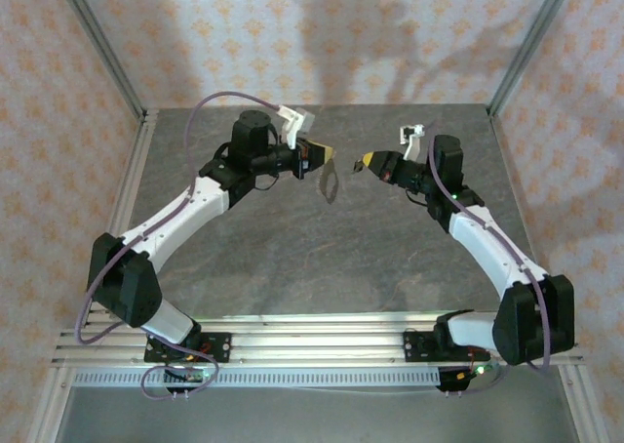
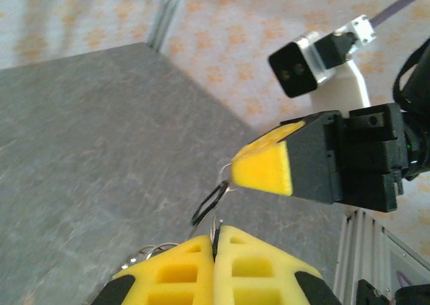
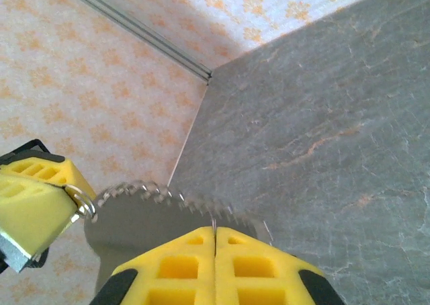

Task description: Put the keys on the keyring

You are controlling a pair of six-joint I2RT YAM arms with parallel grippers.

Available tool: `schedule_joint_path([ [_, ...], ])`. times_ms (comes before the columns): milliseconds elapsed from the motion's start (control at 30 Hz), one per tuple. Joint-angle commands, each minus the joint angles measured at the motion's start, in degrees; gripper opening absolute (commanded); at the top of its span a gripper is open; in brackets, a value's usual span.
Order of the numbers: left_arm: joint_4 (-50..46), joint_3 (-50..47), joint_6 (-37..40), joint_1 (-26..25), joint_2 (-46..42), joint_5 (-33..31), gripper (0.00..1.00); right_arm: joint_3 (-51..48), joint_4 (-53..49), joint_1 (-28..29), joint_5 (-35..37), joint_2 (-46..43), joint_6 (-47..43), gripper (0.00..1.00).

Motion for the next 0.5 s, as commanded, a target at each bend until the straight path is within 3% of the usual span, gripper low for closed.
schedule_joint_path([
  [0,1.8,3.5,3.2,-1.8,0.9,3.0,0.00,0.1,2.9,-0.4,0.6,-3.1,0.7,0.00],
  [467,4.3,5.5,3.0,-4.2,3.5,2.1,0.00,1.1,-4.9,-0.3,3.2,-11.6,-2.9,0.00],
])
